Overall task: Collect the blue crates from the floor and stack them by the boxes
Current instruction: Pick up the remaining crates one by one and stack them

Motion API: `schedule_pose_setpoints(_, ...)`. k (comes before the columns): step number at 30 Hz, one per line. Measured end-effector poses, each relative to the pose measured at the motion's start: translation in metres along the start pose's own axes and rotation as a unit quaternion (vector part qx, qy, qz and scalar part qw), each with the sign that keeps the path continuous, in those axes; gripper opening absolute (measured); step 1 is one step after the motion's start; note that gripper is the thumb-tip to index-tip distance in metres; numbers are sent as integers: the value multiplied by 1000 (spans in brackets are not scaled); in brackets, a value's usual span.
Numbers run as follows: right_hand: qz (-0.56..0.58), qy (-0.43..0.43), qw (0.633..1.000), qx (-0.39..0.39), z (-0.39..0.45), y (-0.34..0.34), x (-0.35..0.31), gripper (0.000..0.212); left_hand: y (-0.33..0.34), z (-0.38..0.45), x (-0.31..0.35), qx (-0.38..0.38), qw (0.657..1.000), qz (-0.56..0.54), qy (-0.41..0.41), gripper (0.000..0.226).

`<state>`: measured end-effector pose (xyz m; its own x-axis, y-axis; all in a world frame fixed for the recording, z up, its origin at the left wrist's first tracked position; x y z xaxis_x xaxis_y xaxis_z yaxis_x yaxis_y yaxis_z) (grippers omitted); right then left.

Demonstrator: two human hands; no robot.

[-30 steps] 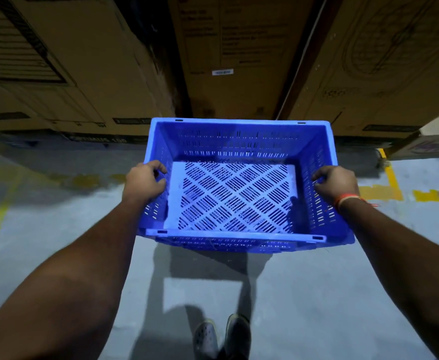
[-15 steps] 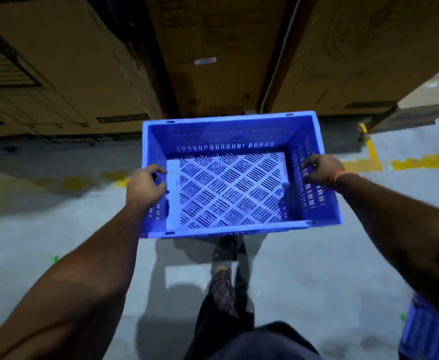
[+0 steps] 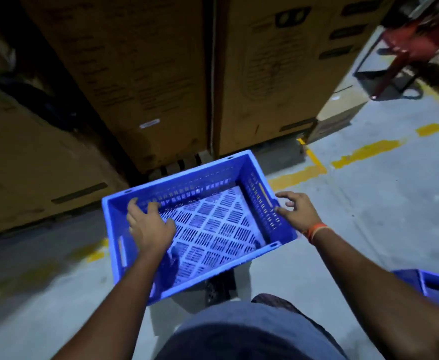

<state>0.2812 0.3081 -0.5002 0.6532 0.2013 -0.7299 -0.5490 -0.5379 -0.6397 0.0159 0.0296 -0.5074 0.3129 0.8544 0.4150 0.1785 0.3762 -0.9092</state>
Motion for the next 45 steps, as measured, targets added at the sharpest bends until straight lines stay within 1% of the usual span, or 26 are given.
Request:
schedule_pose_setpoints(3,38,35,996,69,-17,-38,20,35,19,1,58,-93,989,-62,98,38)
schedule_pose_setpoints(5,59,58,991,102,-28,-64,36,32,33,-3,98,-152,971,-74,168,35)
schedule_pose_setpoints(8,78,83,982,151,-52,-107,66,28,57,-20,166,-202,938,-82,271,33)
schedule_pose_setpoints(10,89,102,973,187,-74,-136,91,26,74,-41,215,-231,910,-91,333,33)
schedule_pose_setpoints(13,106,152,953,239,-116,-172,138,22,98,-85,286,-295,856,-110,409,33)
schedule_pose_setpoints(17,137,227,920,290,-179,-208,209,19,130,-154,363,-357,787,-129,486,27)
schedule_pose_setpoints(19,147,250,906,309,-205,-227,242,19,147,-188,395,-377,765,-136,504,24)
schedule_pose_setpoints(24,165,291,880,337,-247,-273,317,21,186,-268,463,-423,730,-146,517,21)
schedule_pose_setpoints(28,178,310,863,357,-270,-307,358,21,212,-323,512,-458,712,-143,512,20)
schedule_pose_setpoints(32,215,331,826,402,-284,-332,391,23,237,-368,555,-485,686,-126,528,20)
schedule_pose_setpoints(34,230,340,812,415,-283,-343,405,22,252,-384,580,-494,671,-110,542,20)
schedule_pose_setpoints(38,252,359,794,421,-270,-365,436,21,288,-408,634,-505,652,-94,558,19)
schedule_pose_setpoints(43,283,382,760,444,-234,-417,495,21,345,-426,717,-518,641,-94,558,19)
schedule_pose_setpoints(45,291,392,755,438,-212,-445,517,21,367,-425,757,-519,641,-90,558,19)
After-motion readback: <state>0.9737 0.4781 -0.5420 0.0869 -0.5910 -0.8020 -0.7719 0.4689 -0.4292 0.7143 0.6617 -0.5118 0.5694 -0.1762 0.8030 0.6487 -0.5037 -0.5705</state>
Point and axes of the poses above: each hand's wrist, its own z-axis towards the middle knuckle, its own y-axis out of the palm, x = y × z, the point moved 3 cm from there along z, towards the middle knuckle, and after that the axes turned 6 degrees about x, right-handed, at the moved point
